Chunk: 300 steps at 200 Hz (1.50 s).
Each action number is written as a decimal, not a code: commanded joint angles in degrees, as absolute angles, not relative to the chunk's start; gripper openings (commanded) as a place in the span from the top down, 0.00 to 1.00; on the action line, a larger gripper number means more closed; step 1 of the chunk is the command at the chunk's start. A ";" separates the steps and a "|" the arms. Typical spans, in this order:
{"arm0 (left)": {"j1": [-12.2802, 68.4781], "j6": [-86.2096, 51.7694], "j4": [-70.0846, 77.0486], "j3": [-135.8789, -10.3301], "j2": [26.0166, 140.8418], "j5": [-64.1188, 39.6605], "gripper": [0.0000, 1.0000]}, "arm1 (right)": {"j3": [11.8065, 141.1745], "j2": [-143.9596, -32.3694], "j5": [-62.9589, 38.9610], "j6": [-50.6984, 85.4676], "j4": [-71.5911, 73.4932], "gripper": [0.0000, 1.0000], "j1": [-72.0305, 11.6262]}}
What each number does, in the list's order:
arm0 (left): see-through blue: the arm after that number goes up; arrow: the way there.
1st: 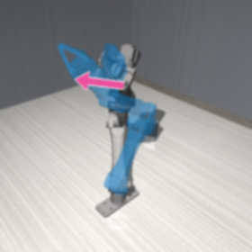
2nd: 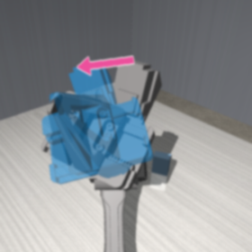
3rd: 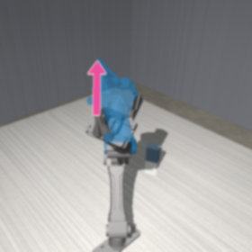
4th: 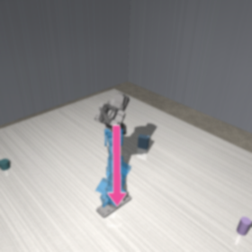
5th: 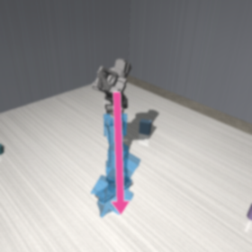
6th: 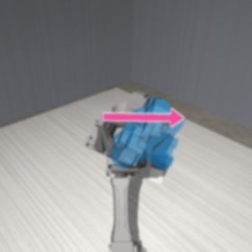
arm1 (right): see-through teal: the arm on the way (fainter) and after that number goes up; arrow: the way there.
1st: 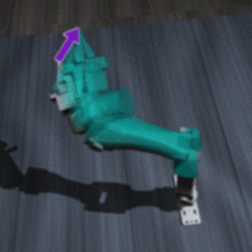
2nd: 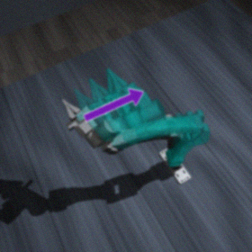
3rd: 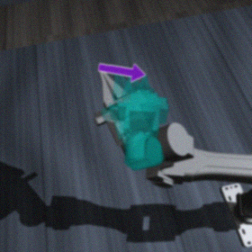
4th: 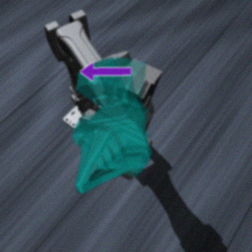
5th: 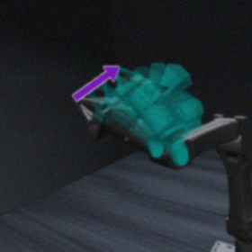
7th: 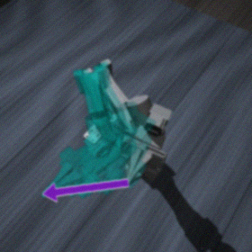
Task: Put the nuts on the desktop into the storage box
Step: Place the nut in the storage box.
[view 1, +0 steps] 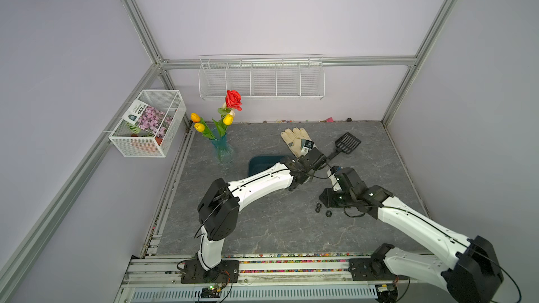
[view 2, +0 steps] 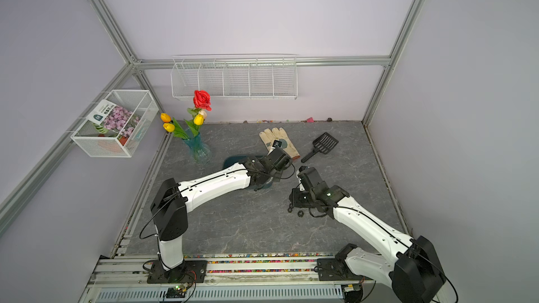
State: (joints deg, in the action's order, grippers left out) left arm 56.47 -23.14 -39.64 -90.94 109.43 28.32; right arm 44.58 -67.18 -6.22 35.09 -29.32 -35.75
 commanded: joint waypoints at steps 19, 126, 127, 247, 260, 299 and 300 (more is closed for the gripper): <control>50.76 -23.08 -36.91 -86.14 105.66 28.34 0.84 | 50.67 -75.58 -8.84 31.96 -26.29 0.64 -38.86; 39.30 -22.59 -28.08 -77.12 108.85 19.51 0.85 | 60.67 -91.09 -16.90 28.06 -20.91 0.64 -40.42; 39.29 -22.59 -28.10 -77.15 108.92 19.47 0.85 | 60.79 -91.21 -16.93 28.05 -20.92 0.64 -40.43; 37.97 -22.50 -26.89 -78.05 116.18 18.05 0.86 | 63.45 -96.71 -18.30 27.68 -20.28 0.64 -40.63; 37.97 -22.67 -26.98 -78.05 116.64 17.81 0.85 | 63.46 -96.86 -18.37 27.64 -20.23 0.64 -40.69; 37.97 -23.03 -27.32 -78.17 117.16 17.18 0.82 | 63.55 -96.84 -18.47 27.68 -20.33 0.63 -40.65; 37.97 -23.03 -27.33 -78.20 117.16 17.16 0.81 | 63.55 -96.85 -18.46 27.68 -20.31 0.63 -40.67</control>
